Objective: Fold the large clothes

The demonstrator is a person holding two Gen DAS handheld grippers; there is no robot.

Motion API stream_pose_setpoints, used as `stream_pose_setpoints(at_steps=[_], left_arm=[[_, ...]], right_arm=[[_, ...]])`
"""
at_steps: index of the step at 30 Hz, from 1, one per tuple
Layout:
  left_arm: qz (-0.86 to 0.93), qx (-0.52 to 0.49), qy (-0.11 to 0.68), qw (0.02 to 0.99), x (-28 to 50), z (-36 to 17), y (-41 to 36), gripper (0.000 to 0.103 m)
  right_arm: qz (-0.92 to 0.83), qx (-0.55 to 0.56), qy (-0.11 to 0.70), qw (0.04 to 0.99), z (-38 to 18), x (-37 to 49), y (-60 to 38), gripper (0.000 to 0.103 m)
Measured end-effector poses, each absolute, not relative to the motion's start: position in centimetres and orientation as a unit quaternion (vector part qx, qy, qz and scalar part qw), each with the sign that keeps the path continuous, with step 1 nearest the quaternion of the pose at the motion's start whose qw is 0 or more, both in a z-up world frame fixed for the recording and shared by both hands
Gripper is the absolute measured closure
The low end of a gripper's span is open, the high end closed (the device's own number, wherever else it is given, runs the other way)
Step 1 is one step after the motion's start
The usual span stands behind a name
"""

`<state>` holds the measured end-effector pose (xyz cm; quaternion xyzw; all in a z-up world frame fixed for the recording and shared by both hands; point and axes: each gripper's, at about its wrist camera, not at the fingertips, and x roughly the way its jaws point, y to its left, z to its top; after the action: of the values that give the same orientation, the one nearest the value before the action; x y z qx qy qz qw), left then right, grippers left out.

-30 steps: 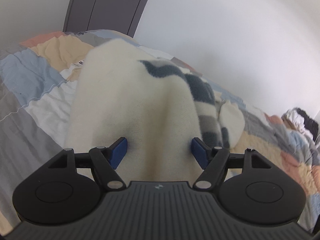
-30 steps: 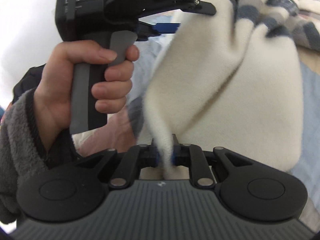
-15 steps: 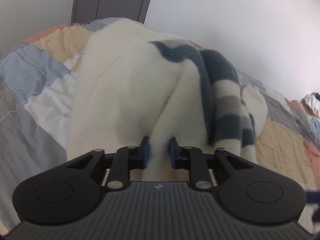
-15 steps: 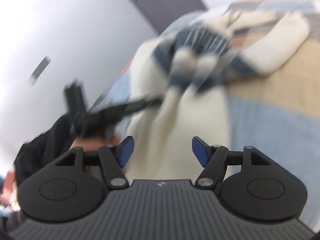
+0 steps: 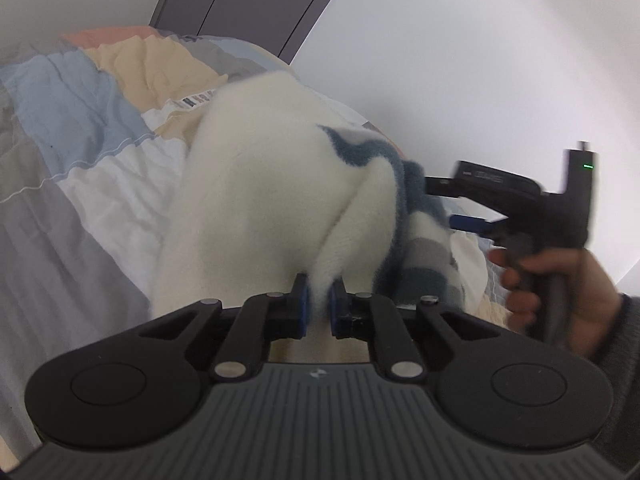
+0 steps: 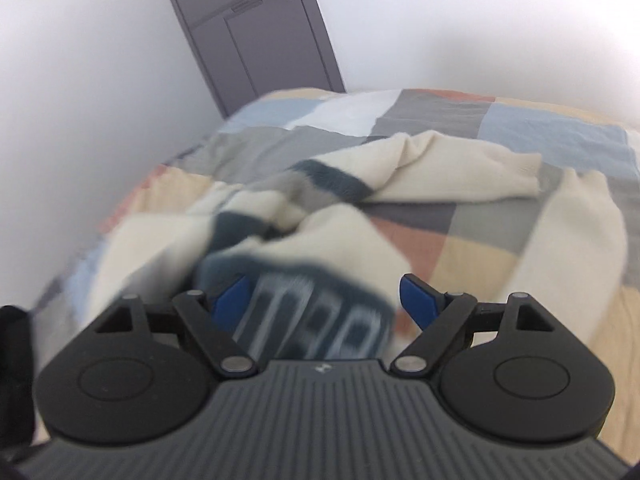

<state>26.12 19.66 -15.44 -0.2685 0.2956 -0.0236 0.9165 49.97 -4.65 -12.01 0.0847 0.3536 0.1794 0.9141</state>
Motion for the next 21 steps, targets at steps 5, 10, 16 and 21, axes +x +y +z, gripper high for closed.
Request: stream_pose_setpoints(at_steps=[5,10,16,21], left_arm=[[-0.032,-0.281,0.299,0.911,26.6,-15.8,20.3,0.091],[-0.038,-0.295,0.303,0.905,27.0,-16.4,20.8,0.091],[-0.042,-0.302,0.302,0.903,27.0,-16.4,21.0,0.091],[-0.040,-0.306,0.299,0.903,26.7,-16.3,21.1,0.091]], right_arm=[[0.166,0.111,0.389,0.899,-15.1,54.6,-2.9,0.019],[0.160,0.152,0.404,0.888,-17.6,56.0,-2.6,0.024],[0.154,0.257,0.391,0.871,-19.0,55.6,-6.0,0.055],[0.109,0.292,0.366,0.877,-19.3,54.1,-8.0,0.074]])
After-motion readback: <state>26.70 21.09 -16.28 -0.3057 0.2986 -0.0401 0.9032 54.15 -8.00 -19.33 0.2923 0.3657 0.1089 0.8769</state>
